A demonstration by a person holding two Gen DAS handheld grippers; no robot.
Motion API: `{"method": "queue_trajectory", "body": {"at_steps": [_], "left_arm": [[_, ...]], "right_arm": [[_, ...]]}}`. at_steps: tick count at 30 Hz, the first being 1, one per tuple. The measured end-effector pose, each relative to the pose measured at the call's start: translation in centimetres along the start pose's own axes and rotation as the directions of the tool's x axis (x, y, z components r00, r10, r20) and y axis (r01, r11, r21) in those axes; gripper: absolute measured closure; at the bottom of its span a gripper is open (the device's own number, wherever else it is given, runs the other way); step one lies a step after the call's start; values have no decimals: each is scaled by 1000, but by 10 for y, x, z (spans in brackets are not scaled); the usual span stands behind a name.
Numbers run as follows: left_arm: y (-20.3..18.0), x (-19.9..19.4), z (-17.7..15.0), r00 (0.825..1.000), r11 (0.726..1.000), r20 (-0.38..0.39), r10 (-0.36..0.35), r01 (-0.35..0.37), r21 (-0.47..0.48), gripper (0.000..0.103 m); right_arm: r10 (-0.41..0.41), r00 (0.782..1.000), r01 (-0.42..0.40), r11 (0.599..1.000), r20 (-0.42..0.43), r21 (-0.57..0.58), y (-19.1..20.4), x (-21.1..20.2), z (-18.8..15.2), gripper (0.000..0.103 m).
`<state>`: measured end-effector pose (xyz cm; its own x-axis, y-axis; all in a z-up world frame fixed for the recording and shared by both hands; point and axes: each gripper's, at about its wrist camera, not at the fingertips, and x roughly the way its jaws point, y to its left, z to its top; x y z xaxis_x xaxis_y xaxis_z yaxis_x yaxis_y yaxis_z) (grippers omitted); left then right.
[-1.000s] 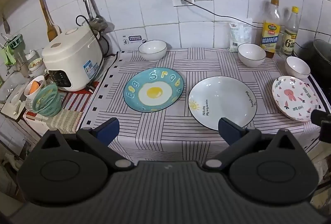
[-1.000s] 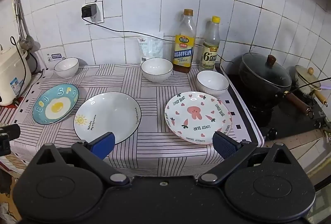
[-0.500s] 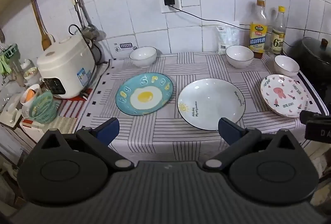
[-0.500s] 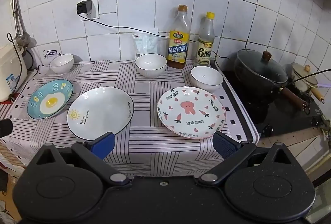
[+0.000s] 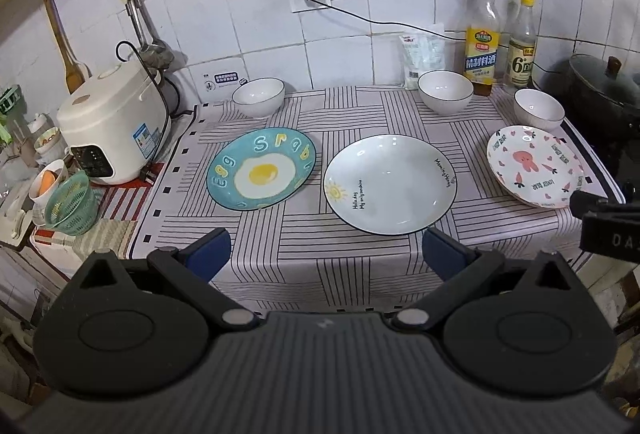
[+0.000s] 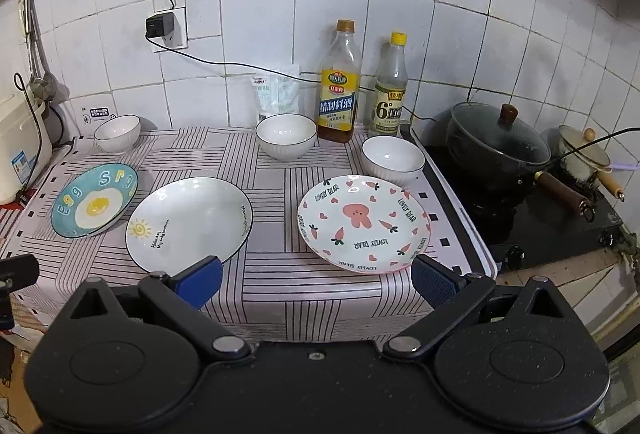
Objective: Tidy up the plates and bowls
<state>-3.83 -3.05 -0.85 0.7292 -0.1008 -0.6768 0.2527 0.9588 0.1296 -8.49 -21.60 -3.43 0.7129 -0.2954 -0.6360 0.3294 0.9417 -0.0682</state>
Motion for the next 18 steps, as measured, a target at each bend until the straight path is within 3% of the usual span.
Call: {"method": "queue_trajectory", "body": {"at_steps": [18], "left_arm": [[2, 2, -4, 1000, 998, 2, -11, 11, -54, 0]], "right_arm": [[14, 997, -10, 998, 76, -60, 3, -7, -10, 1]]}}
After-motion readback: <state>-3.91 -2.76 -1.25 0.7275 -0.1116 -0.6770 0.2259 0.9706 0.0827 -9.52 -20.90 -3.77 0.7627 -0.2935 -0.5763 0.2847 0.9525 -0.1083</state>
